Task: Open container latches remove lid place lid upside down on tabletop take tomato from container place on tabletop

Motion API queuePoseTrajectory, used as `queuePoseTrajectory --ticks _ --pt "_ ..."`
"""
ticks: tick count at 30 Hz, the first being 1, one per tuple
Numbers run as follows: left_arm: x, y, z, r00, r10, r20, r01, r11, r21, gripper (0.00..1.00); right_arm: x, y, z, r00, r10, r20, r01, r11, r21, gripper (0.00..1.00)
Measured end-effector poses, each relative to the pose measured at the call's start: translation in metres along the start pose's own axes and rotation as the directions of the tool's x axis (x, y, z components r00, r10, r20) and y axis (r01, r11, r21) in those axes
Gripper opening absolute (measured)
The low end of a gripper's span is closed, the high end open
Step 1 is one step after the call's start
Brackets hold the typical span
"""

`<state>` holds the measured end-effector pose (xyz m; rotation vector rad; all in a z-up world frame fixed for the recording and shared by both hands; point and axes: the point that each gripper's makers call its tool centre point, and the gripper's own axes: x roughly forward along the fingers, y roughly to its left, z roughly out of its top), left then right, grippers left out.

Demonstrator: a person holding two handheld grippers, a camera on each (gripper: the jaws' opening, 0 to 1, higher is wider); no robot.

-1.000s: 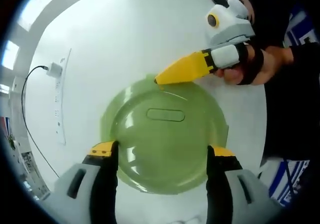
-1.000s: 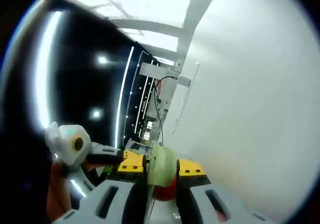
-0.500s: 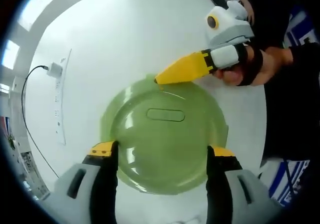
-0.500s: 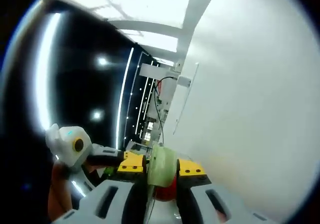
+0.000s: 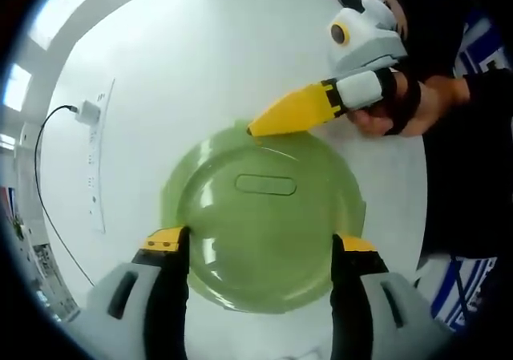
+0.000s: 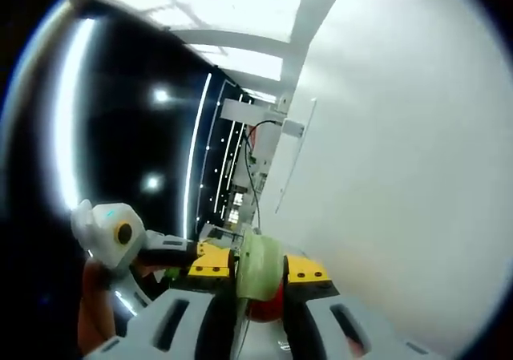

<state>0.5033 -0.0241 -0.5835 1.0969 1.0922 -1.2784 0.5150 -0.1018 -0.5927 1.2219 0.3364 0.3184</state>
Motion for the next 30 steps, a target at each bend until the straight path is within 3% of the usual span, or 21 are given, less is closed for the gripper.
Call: queuePoseTrajectory --ticks 4,13,30 --pt "0.0 0.0 0.0 1.0 -0.001 0.011 0.001 1.0 0.0 0.69 0.0001 0.0009 0.0011 1.0 -0.016 -0.004 0.016 0.998 -0.068 0.17" --pt "0.0002 -0.0003 0.0 1.0 0.0 0.005 0.0 1.0 0.001 0.69 0.0002 0.0017 0.0024 1.0 -0.024 0.012 0.026 0.991 -0.131 0.15" --pt "-0.0001 -0.0008 -0.0001 1.0 0.001 0.005 -0.001 1.0 -0.002 0.69 -0.0004 0.0026 0.0046 0.999 -0.03 0.039 0.037 0.978 -0.204 0.16"
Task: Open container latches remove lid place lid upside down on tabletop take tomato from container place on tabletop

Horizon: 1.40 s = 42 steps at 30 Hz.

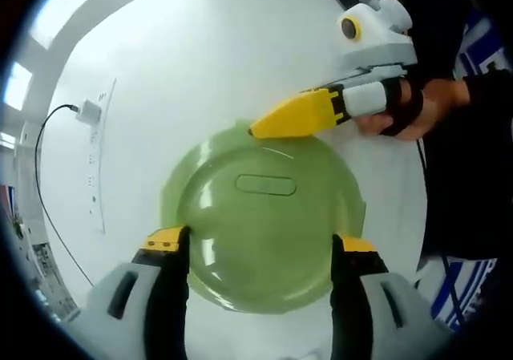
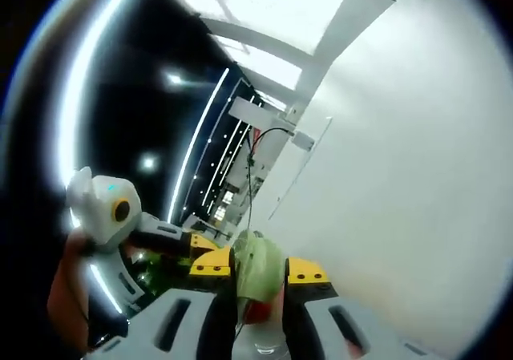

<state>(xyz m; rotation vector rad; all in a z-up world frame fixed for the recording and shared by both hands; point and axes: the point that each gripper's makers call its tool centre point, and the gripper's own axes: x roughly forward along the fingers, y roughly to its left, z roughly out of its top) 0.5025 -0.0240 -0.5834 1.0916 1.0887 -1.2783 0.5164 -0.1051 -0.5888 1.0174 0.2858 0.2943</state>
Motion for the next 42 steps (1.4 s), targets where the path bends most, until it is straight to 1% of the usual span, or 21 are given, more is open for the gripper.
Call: queuePoseTrajectory --ticks 9,10,13,14,15,18,19,21,23,24,25,28,30,32,35,37,40,42 --pt "0.0 0.0 0.0 1.0 0.0 -0.001 0.0 1.0 -0.002 0.69 -0.001 0.001 0.001 1.0 -0.006 0.005 0.006 0.999 -0.038 0.15" --pt "0.0 0.0 0.0 1.0 0.0 0.0 0.0 1.0 -0.002 0.69 -0.001 0.002 0.002 1.0 -0.009 0.009 0.009 0.998 -0.059 0.15" --pt "0.0 0.001 0.0 1.0 0.0 0.002 0.0 1.0 -0.002 0.69 -0.001 0.001 0.002 1.0 -0.009 0.007 0.009 0.999 -0.05 0.15" --pt "0.0 0.001 0.0 1.0 0.0 0.002 0.0 1.0 -0.002 0.69 -0.001 0.001 0.0 1.0 -0.01 0.002 0.01 1.0 0.013 0.16" --pt "0.0 0.001 0.0 1.0 0.0 0.002 0.0 1.0 -0.002 0.69 -0.001 0.0 -0.002 1.0 -0.007 -0.014 0.008 0.996 0.093 0.16" --pt "0.0 0.0 0.001 1.0 -0.001 0.001 0.001 1.0 0.0 0.69 -0.001 -0.004 -0.001 1.0 -0.011 -0.011 0.012 0.993 0.12 0.16" --pt "0.0 0.0 0.001 1.0 -0.001 0.001 0.001 1.0 0.001 0.69 -0.002 -0.003 -0.002 1.0 -0.013 -0.011 0.014 0.987 0.162 0.16" --pt "0.0 0.0 0.001 1.0 -0.002 0.001 0.002 1.0 0.005 0.69 -0.003 -0.005 -0.002 1.0 -0.027 0.0 0.026 0.976 0.215 0.16" --pt "0.0 0.0 0.001 1.0 -0.002 0.0 0.002 1.0 0.009 0.69 -0.005 -0.006 -0.002 0.999 -0.033 0.005 0.032 0.973 0.228 0.16" --pt "0.0 0.0 0.001 1.0 -0.001 -0.002 0.001 1.0 0.008 0.69 -0.006 -0.007 -0.002 0.999 -0.039 0.011 0.035 0.959 0.281 0.16" --pt "0.0 0.0 0.001 1.0 -0.001 -0.004 0.001 1.0 0.008 0.69 -0.007 -0.007 -0.003 0.999 -0.045 0.014 0.039 0.952 0.304 0.16" --pt "0.0 0.0 0.001 1.0 0.0 -0.006 0.0 1.0 0.008 0.69 -0.01 -0.008 -0.005 0.998 -0.056 0.028 0.043 0.942 0.332 0.15" --pt "0.0 0.0 0.001 1.0 0.0 -0.006 0.0 1.0 0.007 0.69 -0.011 -0.007 -0.005 0.998 -0.06 0.032 0.045 0.94 0.338 0.15" --pt "0.0 0.0 0.002 1.0 0.0 -0.003 0.0 1.0 0.006 0.69 -0.01 -0.008 -0.005 0.997 -0.066 0.05 0.044 0.932 0.361 0.15" --pt "0.0 0.0 0.002 1.0 0.0 0.001 0.0 1.0 0.006 0.69 -0.01 -0.007 -0.006 0.993 -0.085 0.081 0.05 0.931 0.36 0.16" --pt "0.0 0.0 0.002 1.0 0.0 0.001 0.0 1.0 0.005 0.69 -0.009 -0.007 -0.005 0.992 -0.085 0.098 0.043 0.928 0.371 0.15" --pt "0.0 0.0 0.001 1.0 0.0 0.0 0.0 1.0 0.002 0.69 -0.01 -0.006 -0.005 0.991 -0.085 0.102 0.044 0.935 0.353 0.14" --pt "0.0 0.0 0.001 1.0 0.0 0.0 0.0 1.0 0.002 0.69 -0.01 -0.005 -0.004 0.992 -0.086 0.096 0.05 0.945 0.323 0.14"
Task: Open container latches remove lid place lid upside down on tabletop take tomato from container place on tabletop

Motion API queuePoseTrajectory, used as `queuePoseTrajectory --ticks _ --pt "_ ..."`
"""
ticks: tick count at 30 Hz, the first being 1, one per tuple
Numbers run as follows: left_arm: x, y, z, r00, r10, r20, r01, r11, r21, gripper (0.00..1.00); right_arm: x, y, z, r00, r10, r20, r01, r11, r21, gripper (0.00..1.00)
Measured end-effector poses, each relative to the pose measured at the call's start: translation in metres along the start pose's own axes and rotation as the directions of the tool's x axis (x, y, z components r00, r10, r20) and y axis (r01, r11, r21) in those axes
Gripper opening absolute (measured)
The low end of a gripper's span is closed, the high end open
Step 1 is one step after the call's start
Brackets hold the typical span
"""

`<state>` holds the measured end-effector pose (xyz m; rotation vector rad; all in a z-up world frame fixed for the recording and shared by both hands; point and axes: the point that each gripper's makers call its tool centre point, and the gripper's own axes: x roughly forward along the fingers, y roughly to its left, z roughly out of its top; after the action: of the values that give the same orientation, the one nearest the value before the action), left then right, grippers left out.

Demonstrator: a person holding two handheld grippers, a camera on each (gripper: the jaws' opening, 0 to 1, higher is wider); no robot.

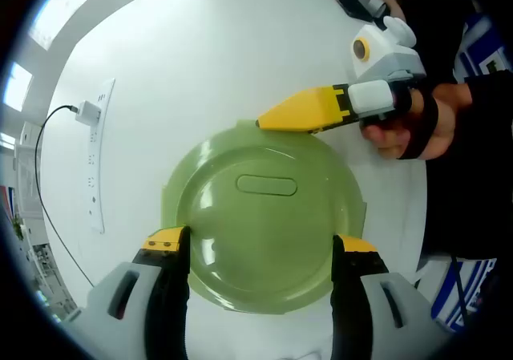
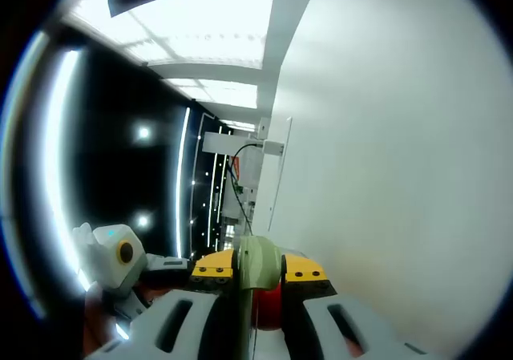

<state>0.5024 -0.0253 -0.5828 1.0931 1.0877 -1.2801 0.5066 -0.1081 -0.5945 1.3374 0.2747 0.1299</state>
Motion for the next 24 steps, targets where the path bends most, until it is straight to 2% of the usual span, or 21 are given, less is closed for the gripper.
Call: queuePoseTrajectory --ticks 7,24 --pt "-0.0001 0.0004 0.0004 1.0 0.001 0.013 -0.001 1.0 -0.009 0.68 0.0005 0.0017 0.0011 1.0 -0.001 0.002 0.002 0.998 -0.07 0.13" --pt "0.0004 0.001 0.0011 1.0 0.003 -0.001 -0.003 1.0 -0.018 0.68 0.0003 0.0027 0.0017 1.0 -0.001 0.003 0.001 0.992 -0.13 0.12"
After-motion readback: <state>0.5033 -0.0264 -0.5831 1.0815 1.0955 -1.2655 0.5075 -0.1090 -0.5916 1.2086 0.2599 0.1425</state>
